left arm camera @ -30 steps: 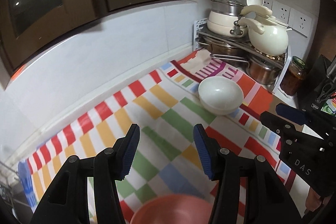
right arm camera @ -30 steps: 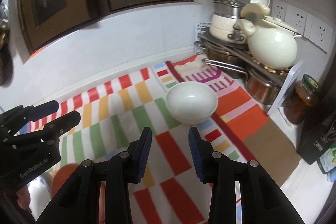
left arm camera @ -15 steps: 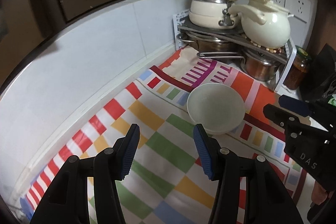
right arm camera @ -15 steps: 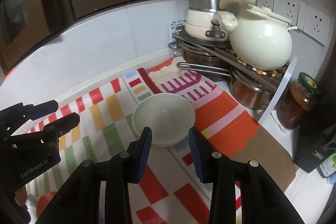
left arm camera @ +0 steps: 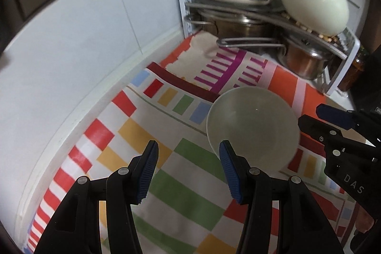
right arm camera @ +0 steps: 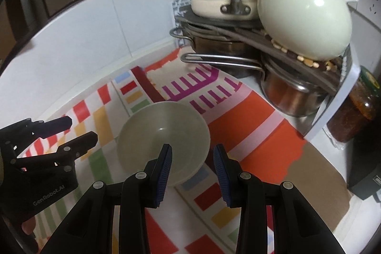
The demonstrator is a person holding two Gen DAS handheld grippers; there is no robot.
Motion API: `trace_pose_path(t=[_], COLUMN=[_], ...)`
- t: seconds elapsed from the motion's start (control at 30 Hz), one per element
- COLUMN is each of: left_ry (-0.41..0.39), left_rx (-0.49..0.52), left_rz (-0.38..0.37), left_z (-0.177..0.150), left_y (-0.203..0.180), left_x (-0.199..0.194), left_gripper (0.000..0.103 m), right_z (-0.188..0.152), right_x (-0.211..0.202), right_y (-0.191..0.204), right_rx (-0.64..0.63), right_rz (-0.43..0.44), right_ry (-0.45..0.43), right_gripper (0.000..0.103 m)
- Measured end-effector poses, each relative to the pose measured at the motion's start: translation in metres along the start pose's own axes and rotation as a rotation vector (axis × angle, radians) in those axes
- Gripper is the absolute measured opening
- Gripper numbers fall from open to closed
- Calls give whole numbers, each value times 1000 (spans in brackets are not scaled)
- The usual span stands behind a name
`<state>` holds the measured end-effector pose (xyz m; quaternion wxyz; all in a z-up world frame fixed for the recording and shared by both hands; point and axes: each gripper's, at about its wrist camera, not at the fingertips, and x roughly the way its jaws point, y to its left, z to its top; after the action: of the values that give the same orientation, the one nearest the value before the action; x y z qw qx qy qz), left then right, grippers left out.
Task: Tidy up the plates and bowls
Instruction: 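Move both grippers toward the white bowl's rim, then close both grippers on the white bowl rim, then lift and carry the white bowl over the stacked bowls with both grippers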
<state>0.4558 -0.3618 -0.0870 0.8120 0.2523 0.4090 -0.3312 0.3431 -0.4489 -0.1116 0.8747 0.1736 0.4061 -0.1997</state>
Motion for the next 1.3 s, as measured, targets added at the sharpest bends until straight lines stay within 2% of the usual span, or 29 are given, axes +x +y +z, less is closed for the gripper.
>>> trace_pose_path(t=[0.13,0.5,0.63,0.77,0.8,0.87,0.93,0.97,1.3], left_ry=[44,89,109,129,133,138,133,129,100], left_rx=[12,57,53,53,54,58,61,65,56], left_rz=[-21,-35,-49,-60,-62,-70,-74,-71,-46], left_z=[5,15,16,16,15,15,14,14,12], left_y=[-1,-9,-10,-11,-11,-12,-13,-14,-11], left_x=[25,63,73,83,85,88,88,88,70], left_gripper=[52,46,40,31,26,22,15,14,13], right_z=[3,5,6,7,6,6,6,6,5], right_x=[20,55,61,67,68,70,72,72,68], right_y=[-2,-9,-10,-10,-11,-10,-10,-10,-9], right_rx=[5,30,30,26,27,28,25,22,30], right_rz=[-3,-3,-5,-1,-1,4,-1,-8,4], right_ry=[27,91,99,113,116,120,125,123,135], right_gripper=[38,37,36,30,30,24,19,16,14])
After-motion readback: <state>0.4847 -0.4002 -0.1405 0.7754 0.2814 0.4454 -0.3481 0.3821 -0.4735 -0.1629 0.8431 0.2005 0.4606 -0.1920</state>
